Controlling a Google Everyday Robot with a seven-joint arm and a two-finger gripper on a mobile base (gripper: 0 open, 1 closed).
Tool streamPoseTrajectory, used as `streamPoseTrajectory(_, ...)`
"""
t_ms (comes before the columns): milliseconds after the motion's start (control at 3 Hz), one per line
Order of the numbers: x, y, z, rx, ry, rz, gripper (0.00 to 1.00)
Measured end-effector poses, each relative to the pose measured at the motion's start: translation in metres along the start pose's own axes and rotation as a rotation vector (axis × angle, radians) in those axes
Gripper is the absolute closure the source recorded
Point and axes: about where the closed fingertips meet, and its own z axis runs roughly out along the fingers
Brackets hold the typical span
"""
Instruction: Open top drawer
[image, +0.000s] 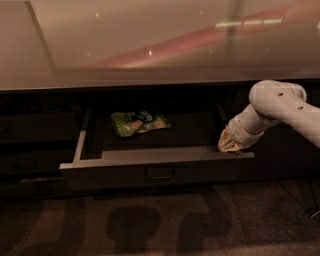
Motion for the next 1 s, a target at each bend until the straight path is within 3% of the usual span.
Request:
streamPoseTrajectory(333,0.0000,0.0000,0.0000,0.000,0.000,0.000,0.12)
streamPoseTrajectory(667,0.0000,0.0000,0.0001,0.000,0.000,0.000,0.00)
streamPoseTrajectory(1000,-0.0005,-0.0002,0.0001,0.000,0.000,0.000,0.00)
